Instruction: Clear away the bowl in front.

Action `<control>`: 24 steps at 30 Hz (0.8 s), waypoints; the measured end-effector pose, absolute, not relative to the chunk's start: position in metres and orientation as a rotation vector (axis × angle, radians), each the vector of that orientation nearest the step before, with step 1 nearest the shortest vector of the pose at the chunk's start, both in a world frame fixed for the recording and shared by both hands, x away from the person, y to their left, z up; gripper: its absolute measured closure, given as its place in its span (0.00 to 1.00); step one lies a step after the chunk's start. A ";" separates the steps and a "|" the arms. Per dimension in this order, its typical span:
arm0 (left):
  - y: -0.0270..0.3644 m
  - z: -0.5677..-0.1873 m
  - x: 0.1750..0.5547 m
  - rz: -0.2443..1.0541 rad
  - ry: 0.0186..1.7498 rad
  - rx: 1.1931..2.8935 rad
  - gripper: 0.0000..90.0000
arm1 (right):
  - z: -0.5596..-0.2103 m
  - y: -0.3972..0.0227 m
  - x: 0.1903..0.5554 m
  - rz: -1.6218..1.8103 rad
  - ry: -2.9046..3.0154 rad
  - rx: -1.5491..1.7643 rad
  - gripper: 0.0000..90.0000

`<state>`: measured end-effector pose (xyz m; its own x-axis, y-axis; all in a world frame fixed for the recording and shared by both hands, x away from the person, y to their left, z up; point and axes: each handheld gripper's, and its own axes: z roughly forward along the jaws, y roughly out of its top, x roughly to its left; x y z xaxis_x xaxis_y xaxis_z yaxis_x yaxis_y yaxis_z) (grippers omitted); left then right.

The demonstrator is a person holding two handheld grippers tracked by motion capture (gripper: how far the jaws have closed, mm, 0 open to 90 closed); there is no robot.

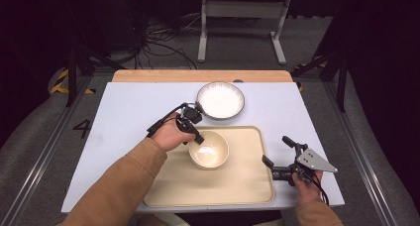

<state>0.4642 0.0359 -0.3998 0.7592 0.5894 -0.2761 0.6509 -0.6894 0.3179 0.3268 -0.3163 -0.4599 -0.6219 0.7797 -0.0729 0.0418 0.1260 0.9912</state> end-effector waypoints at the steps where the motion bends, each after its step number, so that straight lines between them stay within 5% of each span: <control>1: 0.036 -0.401 0.464 -0.213 0.943 2.556 0.93 | -0.460 -0.316 0.327 1.552 1.798 0.794 0.01; 24: 0.033 -0.404 0.458 -0.211 0.887 2.577 0.92 | -0.460 -0.316 0.327 1.549 1.799 0.795 0.01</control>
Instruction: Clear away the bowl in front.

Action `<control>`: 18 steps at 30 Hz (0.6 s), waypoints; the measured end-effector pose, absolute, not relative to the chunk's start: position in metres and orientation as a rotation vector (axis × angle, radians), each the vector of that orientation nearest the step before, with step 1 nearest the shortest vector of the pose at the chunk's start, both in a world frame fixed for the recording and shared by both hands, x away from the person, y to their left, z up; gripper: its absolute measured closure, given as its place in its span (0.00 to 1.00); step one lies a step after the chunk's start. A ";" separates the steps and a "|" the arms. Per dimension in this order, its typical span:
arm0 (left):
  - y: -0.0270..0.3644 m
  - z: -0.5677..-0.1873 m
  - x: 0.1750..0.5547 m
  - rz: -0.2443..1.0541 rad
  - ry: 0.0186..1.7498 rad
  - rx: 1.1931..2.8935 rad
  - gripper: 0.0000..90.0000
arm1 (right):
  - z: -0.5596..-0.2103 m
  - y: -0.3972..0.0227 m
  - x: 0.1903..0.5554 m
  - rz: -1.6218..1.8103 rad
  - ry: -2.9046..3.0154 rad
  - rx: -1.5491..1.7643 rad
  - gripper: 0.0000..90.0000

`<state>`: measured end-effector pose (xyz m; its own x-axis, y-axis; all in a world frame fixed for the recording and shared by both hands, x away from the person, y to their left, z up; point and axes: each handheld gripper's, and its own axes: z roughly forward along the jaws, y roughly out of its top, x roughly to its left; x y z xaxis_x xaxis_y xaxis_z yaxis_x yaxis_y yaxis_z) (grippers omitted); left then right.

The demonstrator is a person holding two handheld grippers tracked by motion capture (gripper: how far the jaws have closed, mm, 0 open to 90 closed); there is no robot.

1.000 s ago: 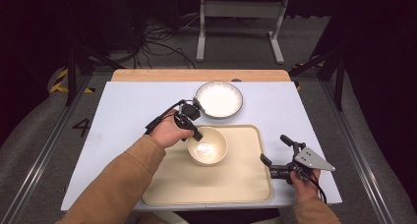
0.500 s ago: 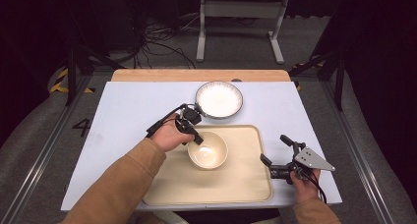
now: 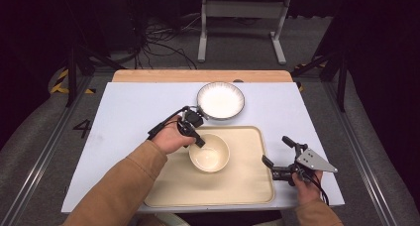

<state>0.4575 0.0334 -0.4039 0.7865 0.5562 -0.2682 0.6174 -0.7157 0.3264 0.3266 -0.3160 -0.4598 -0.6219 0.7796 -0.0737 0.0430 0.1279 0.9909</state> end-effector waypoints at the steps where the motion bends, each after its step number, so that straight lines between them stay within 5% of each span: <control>1: 0.034 -0.404 0.457 -0.215 0.891 2.578 0.92 | -0.460 -0.316 0.327 1.550 1.800 0.795 0.01; 12: 0.035 -0.405 0.457 -0.212 0.891 2.602 0.84 | -0.460 -0.316 0.327 1.550 1.800 0.796 0.01; 18: 0.037 -0.402 0.456 -0.138 0.849 2.560 0.66 | -0.460 -0.316 0.327 1.550 1.800 0.795 0.01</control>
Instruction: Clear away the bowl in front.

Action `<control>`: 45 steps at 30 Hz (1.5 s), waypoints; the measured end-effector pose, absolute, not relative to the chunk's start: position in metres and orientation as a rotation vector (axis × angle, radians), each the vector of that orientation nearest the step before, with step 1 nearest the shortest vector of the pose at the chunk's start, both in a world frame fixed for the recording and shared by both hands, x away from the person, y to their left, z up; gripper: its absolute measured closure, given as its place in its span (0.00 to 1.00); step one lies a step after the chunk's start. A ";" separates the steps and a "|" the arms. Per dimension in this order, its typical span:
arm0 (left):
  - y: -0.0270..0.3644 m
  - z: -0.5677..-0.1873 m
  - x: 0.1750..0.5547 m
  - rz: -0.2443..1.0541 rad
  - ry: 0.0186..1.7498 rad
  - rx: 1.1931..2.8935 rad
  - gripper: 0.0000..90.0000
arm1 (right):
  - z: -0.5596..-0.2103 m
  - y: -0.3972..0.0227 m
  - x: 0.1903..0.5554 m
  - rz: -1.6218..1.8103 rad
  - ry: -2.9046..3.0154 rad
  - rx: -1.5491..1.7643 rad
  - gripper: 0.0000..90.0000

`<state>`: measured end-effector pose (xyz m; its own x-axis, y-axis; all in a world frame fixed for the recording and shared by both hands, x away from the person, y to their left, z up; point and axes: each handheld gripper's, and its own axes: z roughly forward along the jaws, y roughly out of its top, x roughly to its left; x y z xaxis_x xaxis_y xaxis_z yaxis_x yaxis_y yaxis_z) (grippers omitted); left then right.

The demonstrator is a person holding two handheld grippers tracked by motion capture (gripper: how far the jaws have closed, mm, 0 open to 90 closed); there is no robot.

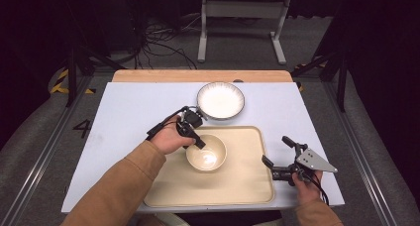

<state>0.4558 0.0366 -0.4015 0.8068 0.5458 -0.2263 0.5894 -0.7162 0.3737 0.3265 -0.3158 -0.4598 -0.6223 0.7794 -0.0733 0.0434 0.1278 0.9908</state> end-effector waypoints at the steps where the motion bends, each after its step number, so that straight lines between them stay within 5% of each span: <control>1: 0.037 -0.401 0.456 -0.129 0.841 2.556 0.62 | -0.460 -0.316 0.327 1.550 1.800 0.795 0.01; 12: 0.048 -0.388 0.446 -0.020 0.787 2.505 0.47 | -0.460 -0.316 0.327 1.554 1.803 0.799 0.01; 38: 0.126 -0.377 0.386 0.234 0.716 2.079 0.07 | -0.459 -0.317 0.331 1.566 1.850 0.805 0.01; 45: 0.146 -0.378 0.371 0.287 0.752 2.001 0.06 | -0.459 -0.317 0.332 1.567 1.852 0.806 0.01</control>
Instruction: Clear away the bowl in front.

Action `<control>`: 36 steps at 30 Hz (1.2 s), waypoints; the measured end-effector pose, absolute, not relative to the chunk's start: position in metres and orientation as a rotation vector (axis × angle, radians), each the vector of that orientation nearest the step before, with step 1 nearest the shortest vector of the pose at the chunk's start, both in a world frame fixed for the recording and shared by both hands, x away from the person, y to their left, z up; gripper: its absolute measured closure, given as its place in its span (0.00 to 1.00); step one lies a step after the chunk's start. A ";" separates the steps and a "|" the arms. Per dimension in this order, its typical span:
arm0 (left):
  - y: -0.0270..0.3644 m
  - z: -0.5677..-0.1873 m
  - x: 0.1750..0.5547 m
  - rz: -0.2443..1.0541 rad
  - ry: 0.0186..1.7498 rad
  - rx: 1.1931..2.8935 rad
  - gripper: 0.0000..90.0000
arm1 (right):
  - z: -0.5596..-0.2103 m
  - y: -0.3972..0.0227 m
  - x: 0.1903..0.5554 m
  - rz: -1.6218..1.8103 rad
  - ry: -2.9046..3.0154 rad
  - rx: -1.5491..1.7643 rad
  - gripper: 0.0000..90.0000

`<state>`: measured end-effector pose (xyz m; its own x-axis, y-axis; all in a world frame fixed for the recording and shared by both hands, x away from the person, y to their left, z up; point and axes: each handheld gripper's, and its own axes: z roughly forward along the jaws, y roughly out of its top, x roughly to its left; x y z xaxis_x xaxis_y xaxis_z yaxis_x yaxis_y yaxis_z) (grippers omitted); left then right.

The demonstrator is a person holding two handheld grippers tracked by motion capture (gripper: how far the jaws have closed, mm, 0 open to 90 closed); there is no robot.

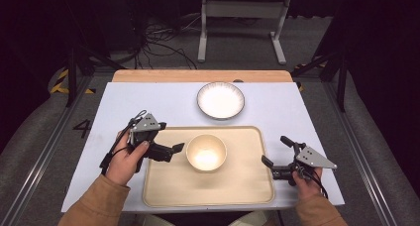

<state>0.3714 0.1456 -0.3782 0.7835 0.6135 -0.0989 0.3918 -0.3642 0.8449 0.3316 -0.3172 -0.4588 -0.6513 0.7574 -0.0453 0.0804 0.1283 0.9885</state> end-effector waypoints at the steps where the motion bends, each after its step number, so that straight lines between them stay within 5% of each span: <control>1: 0.148 -0.379 0.370 0.293 0.754 1.998 0.06 | -0.459 -0.317 0.332 1.567 1.852 0.806 0.01; 36: 0.227 -0.429 0.331 0.520 0.829 1.749 0.06 | -0.459 -0.319 0.330 1.592 1.830 0.807 0.01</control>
